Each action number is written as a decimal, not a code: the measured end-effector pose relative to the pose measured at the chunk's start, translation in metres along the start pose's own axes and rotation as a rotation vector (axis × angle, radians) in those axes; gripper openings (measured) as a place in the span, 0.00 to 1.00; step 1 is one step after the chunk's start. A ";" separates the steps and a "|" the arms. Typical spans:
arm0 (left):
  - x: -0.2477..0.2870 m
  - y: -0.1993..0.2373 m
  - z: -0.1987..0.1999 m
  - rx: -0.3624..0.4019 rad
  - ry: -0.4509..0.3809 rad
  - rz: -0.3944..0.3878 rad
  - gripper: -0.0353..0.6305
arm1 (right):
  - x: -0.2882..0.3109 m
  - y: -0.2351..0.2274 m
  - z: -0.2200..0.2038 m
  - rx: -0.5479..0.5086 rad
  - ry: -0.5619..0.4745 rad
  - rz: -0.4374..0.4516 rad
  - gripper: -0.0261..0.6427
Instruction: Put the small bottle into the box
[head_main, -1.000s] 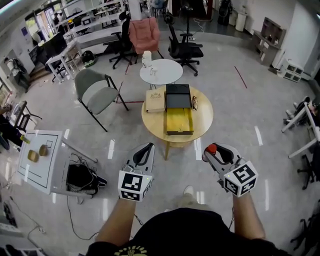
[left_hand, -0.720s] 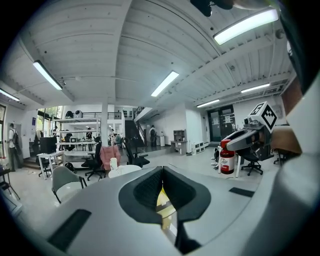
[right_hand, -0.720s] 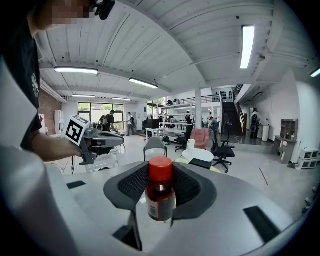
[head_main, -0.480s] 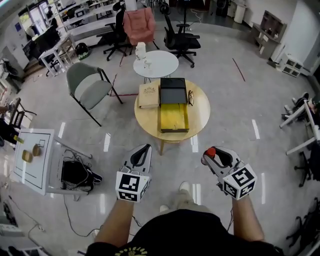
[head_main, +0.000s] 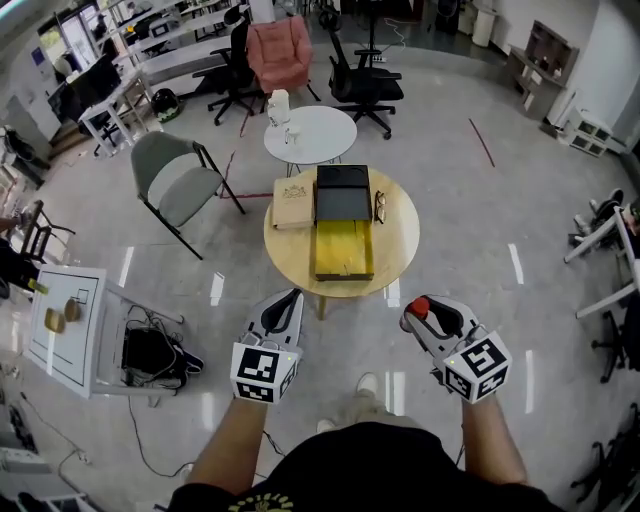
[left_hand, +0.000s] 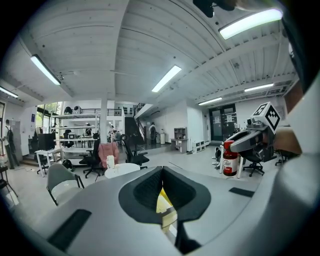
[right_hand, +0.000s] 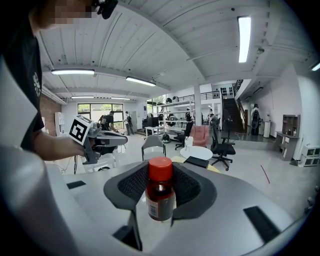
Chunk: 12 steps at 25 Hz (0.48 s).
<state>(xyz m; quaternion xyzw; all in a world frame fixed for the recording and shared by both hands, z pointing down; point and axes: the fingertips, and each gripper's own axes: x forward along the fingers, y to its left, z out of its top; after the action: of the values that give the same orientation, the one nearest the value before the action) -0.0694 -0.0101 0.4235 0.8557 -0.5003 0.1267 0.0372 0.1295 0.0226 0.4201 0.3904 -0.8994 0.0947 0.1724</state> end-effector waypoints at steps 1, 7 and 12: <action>0.005 0.003 0.002 0.000 0.000 0.010 0.08 | 0.003 -0.005 0.002 -0.007 -0.003 0.009 0.27; 0.034 0.014 0.012 -0.005 0.012 0.050 0.08 | 0.023 -0.037 0.016 -0.007 -0.002 0.022 0.27; 0.049 0.021 0.016 -0.010 0.027 0.098 0.08 | 0.041 -0.052 0.018 -0.019 -0.002 0.085 0.27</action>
<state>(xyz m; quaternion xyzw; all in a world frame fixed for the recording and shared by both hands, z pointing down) -0.0622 -0.0651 0.4189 0.8283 -0.5415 0.1376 0.0421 0.1370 -0.0454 0.4214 0.3504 -0.9162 0.0930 0.1708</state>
